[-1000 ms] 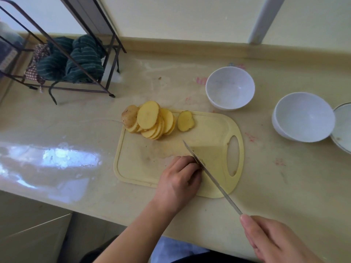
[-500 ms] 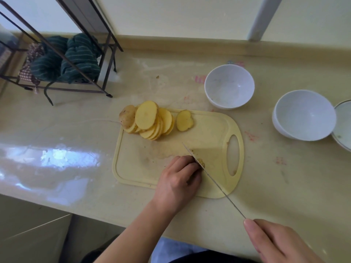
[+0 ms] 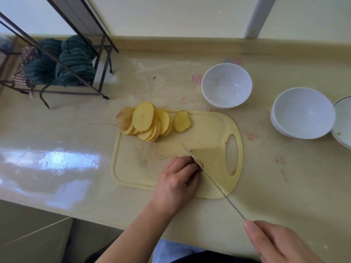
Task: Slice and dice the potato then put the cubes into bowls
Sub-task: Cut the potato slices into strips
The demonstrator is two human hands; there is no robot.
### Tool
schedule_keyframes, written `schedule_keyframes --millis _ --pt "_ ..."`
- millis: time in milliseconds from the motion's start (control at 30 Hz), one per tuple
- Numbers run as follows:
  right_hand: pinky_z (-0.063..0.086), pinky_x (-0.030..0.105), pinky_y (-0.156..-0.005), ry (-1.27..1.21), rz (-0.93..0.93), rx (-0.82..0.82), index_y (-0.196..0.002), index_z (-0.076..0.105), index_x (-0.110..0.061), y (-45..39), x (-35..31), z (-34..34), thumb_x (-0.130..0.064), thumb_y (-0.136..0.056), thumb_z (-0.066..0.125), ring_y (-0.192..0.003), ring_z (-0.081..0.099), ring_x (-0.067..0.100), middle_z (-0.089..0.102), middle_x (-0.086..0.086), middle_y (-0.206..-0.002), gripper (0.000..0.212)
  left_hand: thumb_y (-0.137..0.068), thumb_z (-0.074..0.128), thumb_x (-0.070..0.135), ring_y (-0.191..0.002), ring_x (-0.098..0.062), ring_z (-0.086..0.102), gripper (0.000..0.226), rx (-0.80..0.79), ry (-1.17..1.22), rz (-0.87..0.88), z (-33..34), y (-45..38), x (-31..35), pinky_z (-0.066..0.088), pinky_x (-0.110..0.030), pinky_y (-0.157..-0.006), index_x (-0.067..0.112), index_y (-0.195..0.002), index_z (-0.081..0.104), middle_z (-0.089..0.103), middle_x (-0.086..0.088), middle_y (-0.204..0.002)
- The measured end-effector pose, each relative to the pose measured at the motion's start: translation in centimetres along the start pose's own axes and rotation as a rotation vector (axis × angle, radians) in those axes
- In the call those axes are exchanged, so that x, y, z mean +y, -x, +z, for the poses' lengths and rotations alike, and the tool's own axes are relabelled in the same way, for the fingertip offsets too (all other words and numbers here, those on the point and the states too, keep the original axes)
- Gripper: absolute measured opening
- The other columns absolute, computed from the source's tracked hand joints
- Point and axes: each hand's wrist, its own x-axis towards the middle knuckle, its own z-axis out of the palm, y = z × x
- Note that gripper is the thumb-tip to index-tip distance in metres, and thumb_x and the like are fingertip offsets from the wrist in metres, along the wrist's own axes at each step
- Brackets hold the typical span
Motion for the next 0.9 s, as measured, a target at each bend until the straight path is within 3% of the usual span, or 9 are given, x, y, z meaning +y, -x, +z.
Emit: schedule_keyframes --millis 33,67,133,233,333,533,700,900 --pt "0.043 0.025 -0.061 0.015 -0.007 -0.005 -0.062 0.057 -0.010 -0.1 0.5 0.2 -0.062 -0.086 0.052 -0.053 0.051 0.015 0.052 0.011 -0.060 0.058 -0.085 0.077 0.001 -0.081 -0.026 0.067 0.009 -0.003 0.000 0.000 0.0 0.0 0.0 0.051 -0.030 -0.075 0.001 -0.094 0.078 0.073 -0.010 -0.102" --pt "0.043 0.023 -0.062 0.088 -0.057 0.025 -0.060 0.060 -0.010 -0.3 0.7 0.1 -0.065 -0.087 0.048 -0.051 0.050 0.012 0.054 0.011 -0.060 0.063 -0.085 0.077 0.001 -0.082 -0.026 0.067 0.008 -0.007 0.001 0.001 0.0 0.0 -0.1 0.051 -0.029 -0.076 0.001 -0.094 0.078 0.073 -0.010 -0.102" --pt "0.040 0.019 -0.064 0.048 0.037 0.009 -0.055 0.055 -0.014 -0.7 -0.7 -0.5 -0.079 -0.087 0.023 -0.046 0.038 0.001 0.052 0.003 -0.052 0.079 -0.087 0.075 0.003 -0.081 -0.026 0.066 0.007 -0.007 0.003 0.005 0.0 0.0 -0.1 0.050 -0.027 -0.077 0.001 -0.093 0.078 0.073 -0.010 -0.103" --pt "0.041 0.026 -0.061 0.027 -0.079 0.045 -0.071 0.044 -0.018 -2.3 -0.3 0.6 -0.094 -0.068 0.007 -0.049 0.041 0.005 0.043 -0.004 -0.050 0.085 -0.089 0.072 0.005 -0.079 -0.026 0.066 0.008 0.004 0.009 0.013 -0.1 0.0 0.0 0.051 -0.029 -0.074 0.001 -0.092 0.077 0.074 -0.011 -0.102" --pt "0.035 0.033 -0.056 0.033 -0.107 0.017 -0.074 0.039 -0.013 -3.6 0.5 0.9 -0.098 -0.061 0.013 -0.049 0.034 0.007 0.035 -0.002 -0.053 0.090 -0.089 0.074 0.004 -0.078 -0.027 0.065 0.006 0.008 0.003 0.029 -0.3 0.1 -0.1 0.052 -0.033 -0.073 0.000 -0.092 0.077 0.073 -0.011 -0.100" --pt "0.029 0.027 -0.051 -0.068 -0.043 -0.091 -0.065 0.041 -0.014 -3.2 1.1 0.1 -0.100 -0.057 0.028 -0.047 0.032 0.011 0.035 -0.004 -0.049 0.086 -0.087 0.079 0.000 -0.082 -0.025 0.064 0.007 0.014 -0.004 0.055 -0.7 1.0 -0.3 0.051 -0.027 -0.078 -0.002 -0.093 0.077 0.070 -0.013 -0.096" --pt "0.030 0.020 -0.050 -0.045 -0.110 -0.085 -0.067 0.041 -0.013 -2.4 0.5 0.1 -0.098 -0.059 0.022 -0.045 0.033 0.006 0.037 -0.002 -0.046 0.088 -0.085 0.079 -0.001 -0.081 -0.026 0.064 0.005 0.036 -0.008 0.043 -0.6 0.9 -0.2 0.051 -0.028 -0.078 -0.002 -0.089 0.076 0.070 -0.013 -0.094" --pt "0.033 0.032 -0.055 0.041 -0.123 -0.047 -0.072 0.038 -0.005 -2.1 1.1 0.9 -0.100 -0.059 0.016 -0.048 0.033 0.007 0.035 0.000 -0.051 0.098 -0.085 0.077 -0.001 -0.081 -0.027 0.065 0.005 0.031 0.002 0.034 -0.6 1.0 -0.2 0.052 -0.029 -0.078 -0.003 -0.090 0.076 0.072 -0.012 -0.097"
